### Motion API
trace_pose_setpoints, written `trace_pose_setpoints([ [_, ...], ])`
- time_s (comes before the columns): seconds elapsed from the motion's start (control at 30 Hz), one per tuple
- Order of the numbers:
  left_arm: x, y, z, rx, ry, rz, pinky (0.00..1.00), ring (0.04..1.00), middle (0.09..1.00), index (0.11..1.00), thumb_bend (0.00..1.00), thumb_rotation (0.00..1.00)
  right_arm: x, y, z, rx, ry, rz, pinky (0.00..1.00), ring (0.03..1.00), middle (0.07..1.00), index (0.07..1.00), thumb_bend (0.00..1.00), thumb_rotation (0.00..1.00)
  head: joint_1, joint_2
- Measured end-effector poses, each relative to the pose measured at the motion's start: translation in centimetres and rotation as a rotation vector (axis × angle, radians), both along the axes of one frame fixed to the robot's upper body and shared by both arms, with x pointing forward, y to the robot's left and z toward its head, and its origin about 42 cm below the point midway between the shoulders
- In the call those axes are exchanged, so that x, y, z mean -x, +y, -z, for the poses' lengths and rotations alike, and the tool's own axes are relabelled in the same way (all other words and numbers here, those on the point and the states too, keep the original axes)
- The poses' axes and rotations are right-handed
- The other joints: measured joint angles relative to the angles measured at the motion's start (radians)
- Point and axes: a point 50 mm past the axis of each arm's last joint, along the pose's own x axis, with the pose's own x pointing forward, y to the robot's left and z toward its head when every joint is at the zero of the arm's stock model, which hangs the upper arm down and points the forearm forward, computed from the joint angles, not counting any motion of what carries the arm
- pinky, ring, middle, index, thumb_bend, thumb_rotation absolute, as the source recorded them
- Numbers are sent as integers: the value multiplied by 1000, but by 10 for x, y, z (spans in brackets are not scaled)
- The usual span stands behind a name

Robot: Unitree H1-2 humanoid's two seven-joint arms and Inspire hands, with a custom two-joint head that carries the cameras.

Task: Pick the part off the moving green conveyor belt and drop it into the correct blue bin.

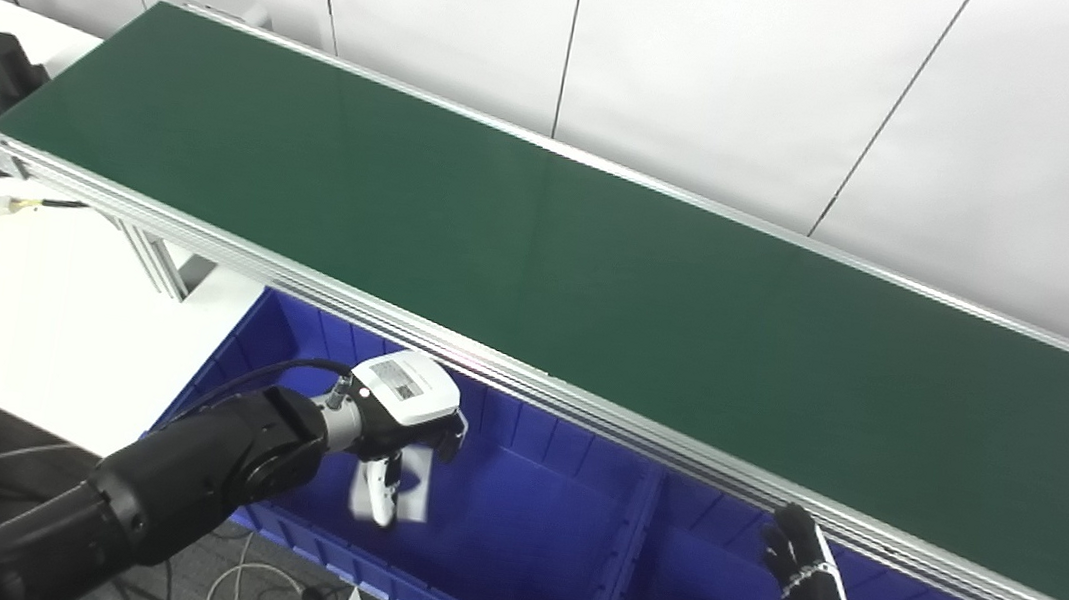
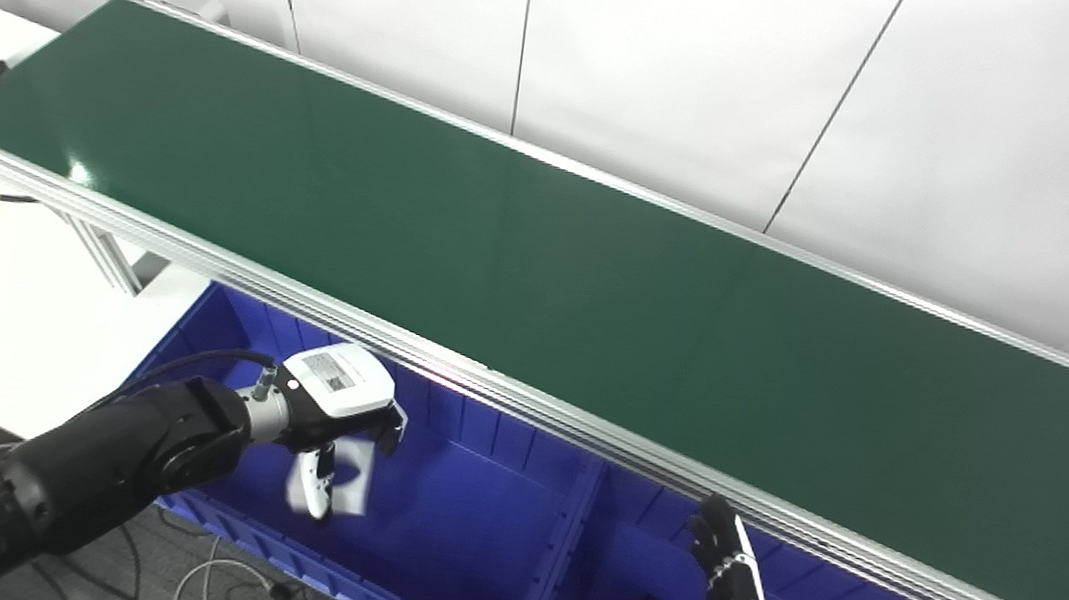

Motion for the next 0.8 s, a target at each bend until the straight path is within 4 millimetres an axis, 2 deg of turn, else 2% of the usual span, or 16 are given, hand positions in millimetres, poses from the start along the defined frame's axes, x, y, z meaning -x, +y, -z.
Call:
trace_pose_setpoints([
  [0.27, 0, 8, -1, -22, 6, 2, 561, 662, 709, 677, 1000, 498, 0, 1, 0, 3, -1, -1, 911, 911, 931, 935, 974, 897, -2, -3],
  [0.67, 1, 7, -1, -8, 25, 0, 537, 645, 704, 667, 1000, 538, 0, 1, 0, 3, 0, -1, 909, 911, 926, 936, 969, 897, -8, -8],
  [0.8, 1, -3, -18, 70, 12, 8, 558, 650, 717, 686, 974, 565, 1, 1, 0, 5, 1, -3, 903, 908, 926, 941, 967, 910, -32, -2],
])
